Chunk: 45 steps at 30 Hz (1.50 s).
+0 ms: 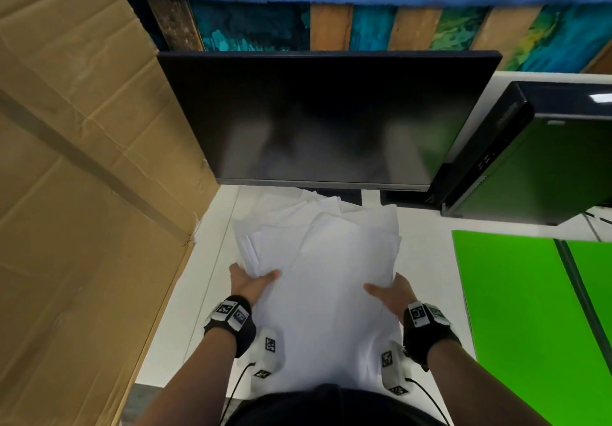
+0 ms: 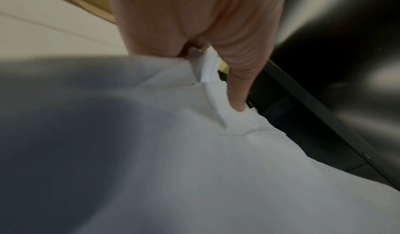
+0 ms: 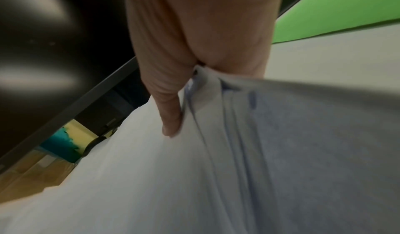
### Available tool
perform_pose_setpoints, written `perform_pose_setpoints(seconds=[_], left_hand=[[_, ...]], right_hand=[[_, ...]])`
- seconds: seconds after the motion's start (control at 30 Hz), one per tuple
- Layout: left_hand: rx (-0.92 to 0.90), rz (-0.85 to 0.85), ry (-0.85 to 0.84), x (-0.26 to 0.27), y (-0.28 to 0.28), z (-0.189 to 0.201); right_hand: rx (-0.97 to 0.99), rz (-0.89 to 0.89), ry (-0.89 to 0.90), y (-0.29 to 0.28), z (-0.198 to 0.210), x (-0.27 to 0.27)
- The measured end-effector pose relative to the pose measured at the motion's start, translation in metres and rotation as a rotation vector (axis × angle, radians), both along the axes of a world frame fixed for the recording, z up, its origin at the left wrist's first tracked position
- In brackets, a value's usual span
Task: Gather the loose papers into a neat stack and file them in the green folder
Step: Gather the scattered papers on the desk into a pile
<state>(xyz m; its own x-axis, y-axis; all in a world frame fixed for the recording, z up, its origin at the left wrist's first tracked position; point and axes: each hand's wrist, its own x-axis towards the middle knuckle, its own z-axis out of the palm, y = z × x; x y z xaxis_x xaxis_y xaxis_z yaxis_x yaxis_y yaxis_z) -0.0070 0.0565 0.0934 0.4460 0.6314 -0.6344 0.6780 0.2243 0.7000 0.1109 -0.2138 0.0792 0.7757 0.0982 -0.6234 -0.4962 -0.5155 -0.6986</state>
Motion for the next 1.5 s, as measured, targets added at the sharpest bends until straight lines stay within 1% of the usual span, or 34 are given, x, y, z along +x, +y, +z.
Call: perform_pose_setpoints(seconds=[0.07,0.17,0.23,0.33,0.37,0.5,0.63,0.7,0.8,0.83,0.9,0.97,1.03,1.07,1.13,1.23,1.33,1.4,1.5], left_hand=[[0.011,0.048,-0.02,0.001,-0.005,0.002],[-0.05,0.064,-0.014,0.003,-0.007,-0.003],[-0.092,0.068,-0.018,0.003,-0.007,-0.006],[-0.153,0.041,-0.022,0.0,-0.01,-0.006],[-0.164,0.039,-0.022,-0.002,-0.012,-0.006],[-0.122,0.079,-0.008,-0.011,-0.021,-0.004],[-0.144,0.123,-0.041,-0.016,-0.031,-0.004],[-0.174,0.113,-0.067,-0.018,-0.033,-0.003],[-0.165,0.022,-0.058,-0.022,-0.032,0.003],[-0.161,-0.033,-0.046,-0.023,-0.033,0.004],[-0.161,-0.16,-0.029,-0.024,-0.033,0.006],[-0.189,-0.252,-0.023,-0.023,-0.035,0.012],[-0.223,-0.281,-0.025,-0.022,-0.034,0.019],[-0.245,-0.289,-0.034,-0.022,-0.033,0.022],[-0.263,-0.319,-0.073,-0.023,-0.032,0.027],[-0.171,-0.382,-0.044,-0.024,-0.029,0.028],[-0.145,-0.481,-0.04,-0.022,-0.028,0.033],[-0.156,-0.56,-0.056,-0.022,-0.028,0.045],[-0.177,-0.614,-0.084,-0.027,-0.023,0.058]], right_hand=[[-0.014,0.017,0.028,-0.001,-0.001,-0.002],[-0.034,0.082,0.081,-0.001,-0.004,-0.009],[-0.04,0.082,0.096,-0.003,-0.005,-0.014],[-0.001,-0.013,0.052,-0.004,-0.004,-0.021],[0.021,-0.016,0.051,-0.005,-0.003,-0.023],[0.157,-0.087,0.079,-0.01,0.0,-0.026],[0.156,-0.183,0.07,-0.012,-0.002,-0.025],[0.177,-0.22,0.112,-0.013,-0.001,-0.026],[0.283,-0.253,0.209,-0.021,0.005,-0.025],[0.306,-0.221,0.249,-0.025,0.007,-0.025],[0.278,-0.145,0.306,-0.03,0.008,-0.028],[0.2,-0.094,0.271,-0.034,0.007,-0.033],[0.155,-0.045,0.194,-0.039,0.009,-0.036],[0.164,-0.022,0.167,-0.043,0.012,-0.038],[0.255,0.025,0.163,-0.055,0.019,-0.042],[0.362,0.139,0.197,-0.07,0.034,-0.048],[0.386,0.257,0.214,-0.075,0.047,-0.05],[0.393,0.259,0.203,-0.075,0.055,-0.05],[0.437,0.2,0.204,-0.08,0.06,-0.05]])
